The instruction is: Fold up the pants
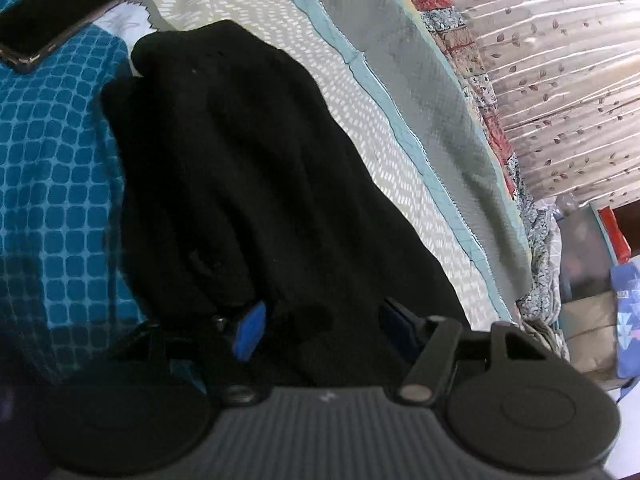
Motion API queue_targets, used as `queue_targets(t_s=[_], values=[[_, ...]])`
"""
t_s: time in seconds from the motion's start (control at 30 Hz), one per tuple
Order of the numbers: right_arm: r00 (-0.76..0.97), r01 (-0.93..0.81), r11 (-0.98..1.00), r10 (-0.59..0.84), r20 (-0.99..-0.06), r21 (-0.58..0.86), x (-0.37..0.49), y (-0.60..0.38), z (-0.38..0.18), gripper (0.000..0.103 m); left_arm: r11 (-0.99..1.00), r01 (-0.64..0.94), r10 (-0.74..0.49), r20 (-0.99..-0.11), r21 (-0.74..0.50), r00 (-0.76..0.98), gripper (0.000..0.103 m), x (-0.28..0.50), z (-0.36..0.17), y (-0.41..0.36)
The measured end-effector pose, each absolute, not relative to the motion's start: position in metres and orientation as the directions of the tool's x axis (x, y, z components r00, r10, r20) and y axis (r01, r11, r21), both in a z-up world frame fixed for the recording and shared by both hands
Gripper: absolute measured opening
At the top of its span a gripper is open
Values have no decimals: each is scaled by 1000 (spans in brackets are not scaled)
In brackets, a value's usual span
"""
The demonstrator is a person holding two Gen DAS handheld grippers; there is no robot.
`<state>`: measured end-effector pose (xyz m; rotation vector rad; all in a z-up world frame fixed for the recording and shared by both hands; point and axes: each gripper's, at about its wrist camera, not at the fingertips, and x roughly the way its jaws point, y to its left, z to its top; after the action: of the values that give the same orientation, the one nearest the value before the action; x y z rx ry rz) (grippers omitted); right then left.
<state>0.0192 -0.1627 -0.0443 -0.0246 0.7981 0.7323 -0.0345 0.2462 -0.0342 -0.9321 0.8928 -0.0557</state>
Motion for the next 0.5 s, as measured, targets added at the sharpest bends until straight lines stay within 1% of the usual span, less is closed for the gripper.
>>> queue_targets(t_s=[0.03, 0.07, 0.1, 0.17, 0.2, 0.23, 0.27, 0.3, 0.33, 0.37, 0.5], values=[[457, -625, 745, 592, -664, 234, 20, -158, -46, 66, 637, -326, -388, -655, -699, 648, 39, -34, -34, 244], [444, -644, 732, 594, -671, 222, 21, -152, -48, 67, 649, -336, -376, -672, -683, 638, 25, -35, -34, 243], [429, -658, 722, 593, -681, 214, 24, -146, -52, 67, 650, -353, -375, -688, -673, 621, 8, -36, -34, 244], [404, -672, 713, 580, -707, 201, 26, -150, -60, 67, 604, -385, -396, -682, -698, 615, 8, -42, -41, 250], [395, -679, 708, 575, -716, 194, 26, -154, -63, 64, 592, -392, -397, -678, -705, 619, 7, -46, -41, 252], [395, -689, 705, 562, -726, 170, 27, -148, -66, 56, 590, -395, -392, -678, -704, 621, 7, -50, -39, 253], [408, -691, 708, 545, -732, 142, 24, -148, -68, 29, 593, -394, -388, -678, -702, 624, 7, -54, -36, 253], [407, -690, 710, 540, -737, 139, 24, -147, -67, 11, 596, -392, -385, -678, -701, 626, 7, -59, -32, 253], [398, -686, 709, 554, -731, 163, 22, -155, -62, 10, 600, -389, -382, -678, -699, 629, 7, -64, -27, 253], [394, -687, 702, 577, -716, 188, 21, -160, -56, 8, 605, -384, -378, -676, -698, 632, 7, -71, -23, 255], [365, -711, 663, 634, -681, 236, 9, -177, -41, 9, 603, -397, -372, -684, -692, 628, 8, -88, -23, 259]])
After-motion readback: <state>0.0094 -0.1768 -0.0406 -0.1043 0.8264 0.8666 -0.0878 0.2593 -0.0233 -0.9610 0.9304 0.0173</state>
